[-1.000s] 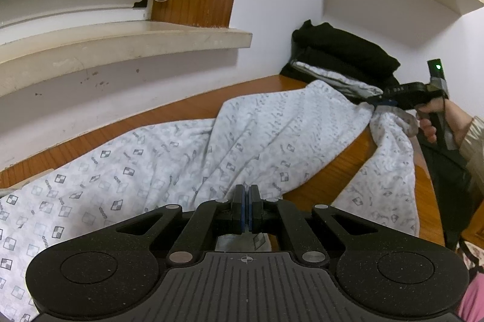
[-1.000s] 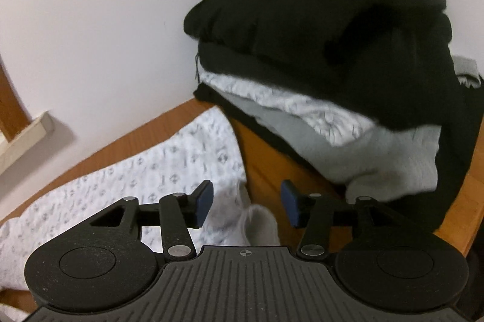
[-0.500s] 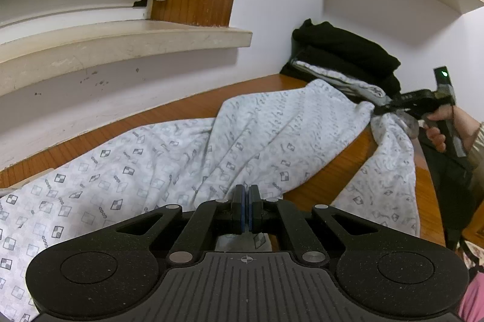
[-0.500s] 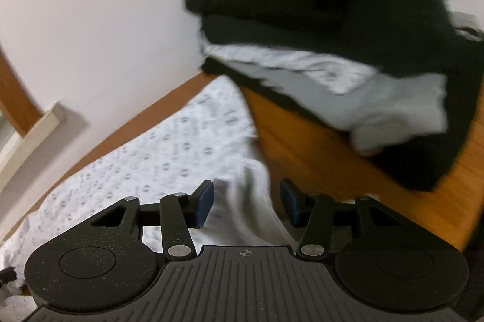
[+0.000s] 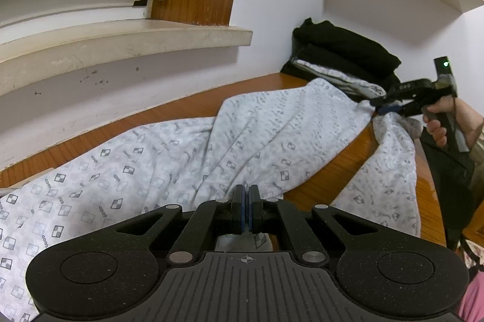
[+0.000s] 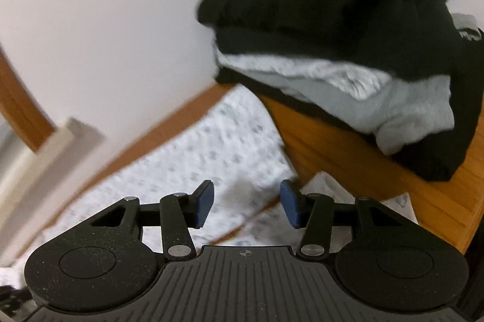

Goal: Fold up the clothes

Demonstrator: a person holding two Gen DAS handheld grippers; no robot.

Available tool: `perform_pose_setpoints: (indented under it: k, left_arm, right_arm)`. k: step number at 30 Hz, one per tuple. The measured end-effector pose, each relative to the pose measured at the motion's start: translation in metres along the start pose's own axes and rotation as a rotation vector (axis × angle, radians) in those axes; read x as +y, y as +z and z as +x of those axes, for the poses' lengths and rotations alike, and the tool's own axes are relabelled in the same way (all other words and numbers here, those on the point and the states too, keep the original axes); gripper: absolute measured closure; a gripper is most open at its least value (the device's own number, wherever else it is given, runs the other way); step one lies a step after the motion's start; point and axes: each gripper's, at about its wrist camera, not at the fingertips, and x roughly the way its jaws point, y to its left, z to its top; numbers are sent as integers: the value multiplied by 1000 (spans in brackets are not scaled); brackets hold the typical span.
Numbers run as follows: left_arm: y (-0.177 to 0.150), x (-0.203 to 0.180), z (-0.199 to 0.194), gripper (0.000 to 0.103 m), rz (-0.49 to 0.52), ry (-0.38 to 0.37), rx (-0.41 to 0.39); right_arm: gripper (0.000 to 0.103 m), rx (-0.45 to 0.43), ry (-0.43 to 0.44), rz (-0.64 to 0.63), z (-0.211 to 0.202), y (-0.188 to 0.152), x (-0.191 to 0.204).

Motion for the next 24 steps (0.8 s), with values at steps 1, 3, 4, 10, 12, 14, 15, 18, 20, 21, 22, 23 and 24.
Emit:
perform_pose_setpoints:
  k: [1,3,4,10,12,14,15,18,20,21,22,23,24]
  left_arm:
    - [0,0,0,101,2,0,-1]
    - [0,0,0,101,5,1,-2]
    - [1,-1,-2,101,7,4,-5]
    - [9,-4,-9,101,17,23,-25]
    - [13,-5,-12,102,20,30,-32]
    - [26,0,-26,102,14,49,-70]
    - [34,3,-35,102,17,67,-86]
    - [59,12,-60,102,27,123,-134]
    - [76,17,-77,102,33,160,-165]
    - [84,20,-85,102,36,178,-181]
    - [93,23,-94,102,39,196,-198]
    - [101,22,-103,102,42,207,-221]
    - [107,18,-109,102,54,204,-234]
  right_arm:
    - [53,3,-3,13,3,-1,-3]
    - [54,1,6,29,8,0,-7]
    - [54,2,7,33,10,1,-7]
    - [95,-18,15,0,27,15,0]
    - [95,-40,33,-33,32,26,16]
    - [96,-64,54,-71,36,39,38]
    - [96,-77,69,-89,38,45,51]
    - [96,-127,127,-140,39,69,100]
    - [96,-177,164,-166,32,88,133]
    - [96,-208,182,-172,27,99,146]
    - [96,-245,200,-172,21,109,158]
    - [96,-280,222,-174,13,118,167]
    - [96,-315,244,-178,4,126,171]
